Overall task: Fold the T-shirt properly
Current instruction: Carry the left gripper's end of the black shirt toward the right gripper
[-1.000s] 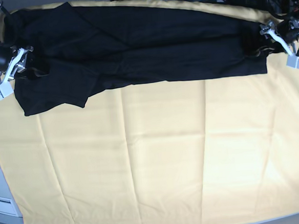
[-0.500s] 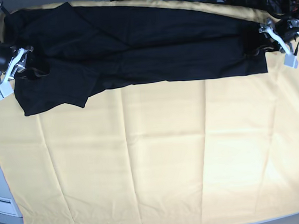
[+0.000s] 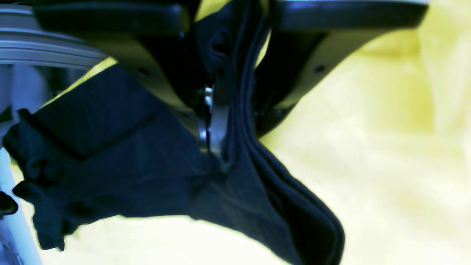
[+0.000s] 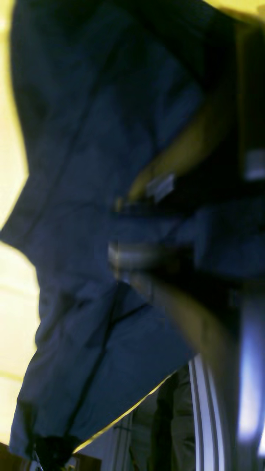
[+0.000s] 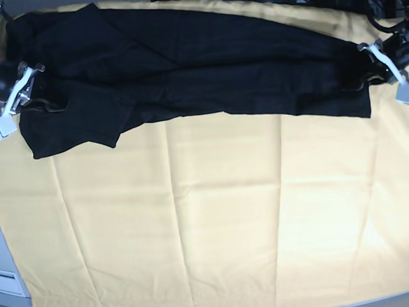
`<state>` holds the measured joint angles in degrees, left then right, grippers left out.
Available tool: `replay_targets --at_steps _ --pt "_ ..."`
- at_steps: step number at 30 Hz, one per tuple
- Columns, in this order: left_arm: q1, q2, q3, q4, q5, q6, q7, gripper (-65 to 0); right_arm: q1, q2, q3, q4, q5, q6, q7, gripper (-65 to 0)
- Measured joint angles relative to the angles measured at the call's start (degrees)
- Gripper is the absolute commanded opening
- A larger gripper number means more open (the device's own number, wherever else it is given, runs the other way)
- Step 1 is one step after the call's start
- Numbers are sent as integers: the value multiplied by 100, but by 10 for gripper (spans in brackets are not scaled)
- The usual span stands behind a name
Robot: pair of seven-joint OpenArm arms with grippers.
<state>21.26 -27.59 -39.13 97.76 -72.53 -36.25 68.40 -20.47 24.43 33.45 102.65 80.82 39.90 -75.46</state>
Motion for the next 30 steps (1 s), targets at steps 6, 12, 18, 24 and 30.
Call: replay_targets --at_steps 6,12,18,24,30 --pt "2 4 0 487 -9 -2 13 -650 -2 0 0 37 -76 0 0 -650" --pt "2 4 0 570 -11 -2 17 -650 -35 -4 0 35 -1137 0 501 -650" --pt "2 2 0 570 -28 -2 17 -650 -101 -131 -208 -107 -1790 0 931 -650" --pt "2 4 0 573 -168 -2 35 -650 -142 -125 -815 -560 -3117 24 1989 -650" --pt "0 2 -2 573 -997 -140 505 -650 -166 -111 -894 -629 -3108 22 1991 -650"
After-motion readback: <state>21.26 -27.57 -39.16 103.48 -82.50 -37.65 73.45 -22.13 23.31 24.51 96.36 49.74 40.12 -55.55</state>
